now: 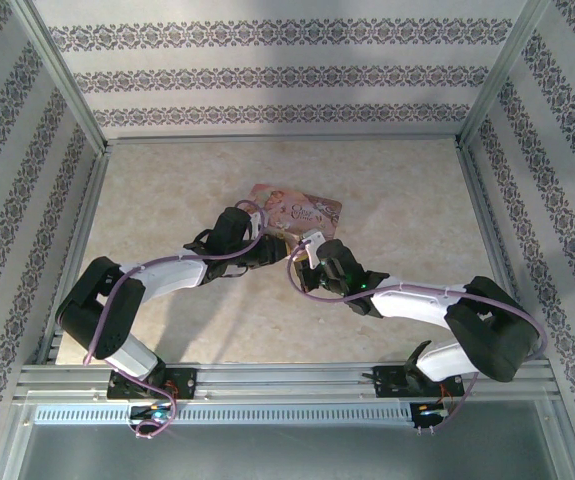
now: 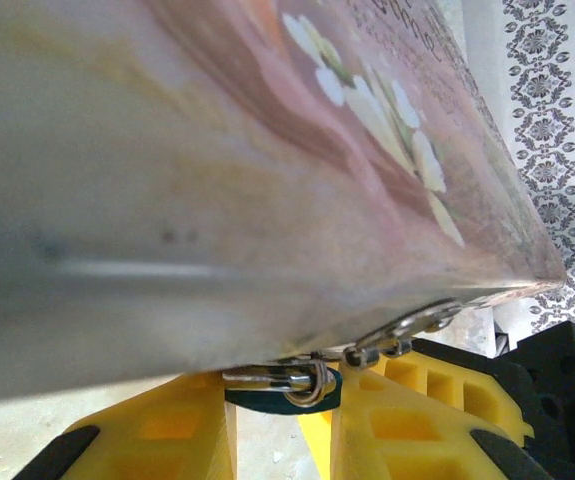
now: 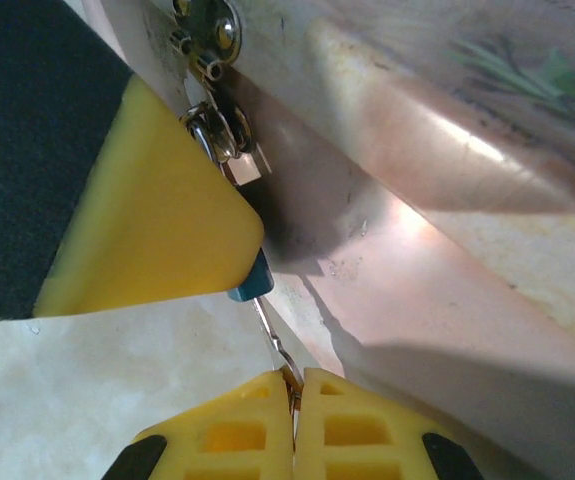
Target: Unlock a padlock with a key
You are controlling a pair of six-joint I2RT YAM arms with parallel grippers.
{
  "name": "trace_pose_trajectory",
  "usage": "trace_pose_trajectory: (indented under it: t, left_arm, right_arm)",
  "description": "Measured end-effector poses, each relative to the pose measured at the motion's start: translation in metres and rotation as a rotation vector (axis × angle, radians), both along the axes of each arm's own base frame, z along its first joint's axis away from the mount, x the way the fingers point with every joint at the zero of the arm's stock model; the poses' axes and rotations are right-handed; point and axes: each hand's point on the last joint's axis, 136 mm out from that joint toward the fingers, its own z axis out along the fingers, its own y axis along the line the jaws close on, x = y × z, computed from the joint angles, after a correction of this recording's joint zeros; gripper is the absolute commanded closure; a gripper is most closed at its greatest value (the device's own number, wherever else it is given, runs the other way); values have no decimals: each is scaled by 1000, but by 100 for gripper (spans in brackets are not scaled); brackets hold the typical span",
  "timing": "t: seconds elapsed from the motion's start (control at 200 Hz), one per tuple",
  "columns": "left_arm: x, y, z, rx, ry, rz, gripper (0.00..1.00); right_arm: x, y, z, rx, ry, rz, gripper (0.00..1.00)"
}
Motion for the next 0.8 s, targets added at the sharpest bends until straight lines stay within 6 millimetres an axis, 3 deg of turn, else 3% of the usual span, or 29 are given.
trace_pose_trajectory:
  t: [0.8]
  left_arm:
    - [4, 3, 1, 8, -4, 35, 75]
  right_arm:
    - [3, 8, -2, 52, -18, 24, 100]
